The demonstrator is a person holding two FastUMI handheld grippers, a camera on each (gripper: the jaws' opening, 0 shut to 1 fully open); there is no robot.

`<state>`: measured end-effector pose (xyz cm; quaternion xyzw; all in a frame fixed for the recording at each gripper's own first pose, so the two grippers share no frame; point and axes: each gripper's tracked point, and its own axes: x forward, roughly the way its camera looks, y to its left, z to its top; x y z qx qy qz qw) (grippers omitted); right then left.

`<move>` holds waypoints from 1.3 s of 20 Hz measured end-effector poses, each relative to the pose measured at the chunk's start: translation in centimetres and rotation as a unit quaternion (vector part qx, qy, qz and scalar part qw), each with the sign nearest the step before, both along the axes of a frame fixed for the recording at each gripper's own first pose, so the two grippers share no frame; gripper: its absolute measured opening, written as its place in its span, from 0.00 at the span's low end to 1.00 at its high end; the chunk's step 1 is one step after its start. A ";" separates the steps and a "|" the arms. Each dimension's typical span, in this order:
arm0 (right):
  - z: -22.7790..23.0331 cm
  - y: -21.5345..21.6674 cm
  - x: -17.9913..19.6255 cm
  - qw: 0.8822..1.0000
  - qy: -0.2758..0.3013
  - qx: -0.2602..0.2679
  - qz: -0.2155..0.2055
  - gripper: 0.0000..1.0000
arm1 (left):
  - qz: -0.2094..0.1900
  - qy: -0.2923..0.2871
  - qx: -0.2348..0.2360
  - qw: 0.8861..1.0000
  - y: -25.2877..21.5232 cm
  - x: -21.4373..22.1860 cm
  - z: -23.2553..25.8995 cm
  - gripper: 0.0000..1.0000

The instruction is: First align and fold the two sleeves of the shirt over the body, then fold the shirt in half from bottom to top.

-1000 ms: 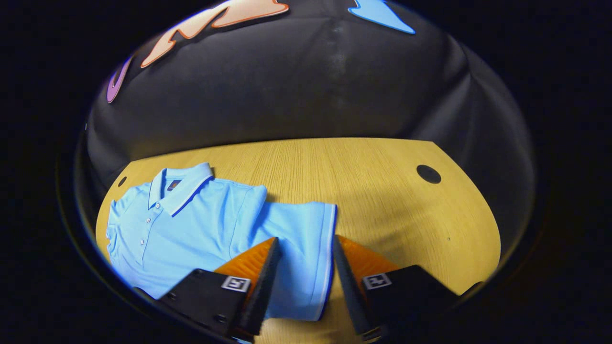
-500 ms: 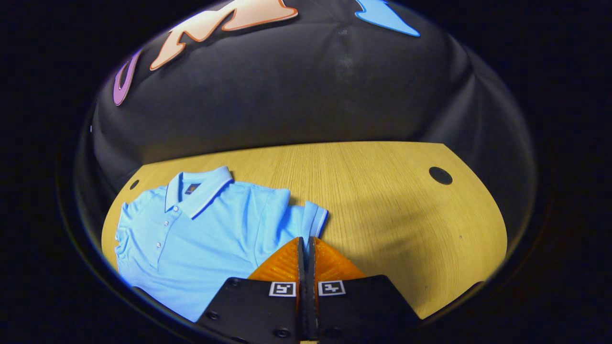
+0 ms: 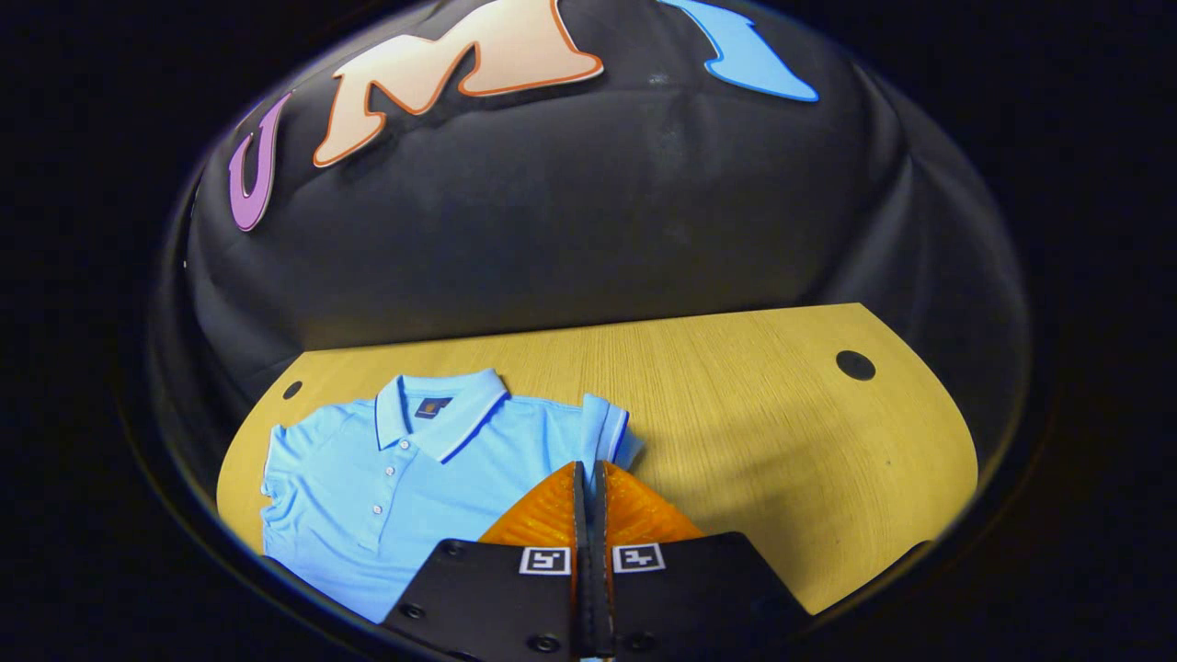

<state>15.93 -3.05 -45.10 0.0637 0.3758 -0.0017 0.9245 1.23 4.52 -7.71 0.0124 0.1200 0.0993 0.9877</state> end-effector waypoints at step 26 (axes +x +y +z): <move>9.1 7.9 -2.9 0.997 -0.071 -0.006 0.007 0.95 | -0.042 0.096 -0.073 0.992 7.1 5.4 -13.2 0.94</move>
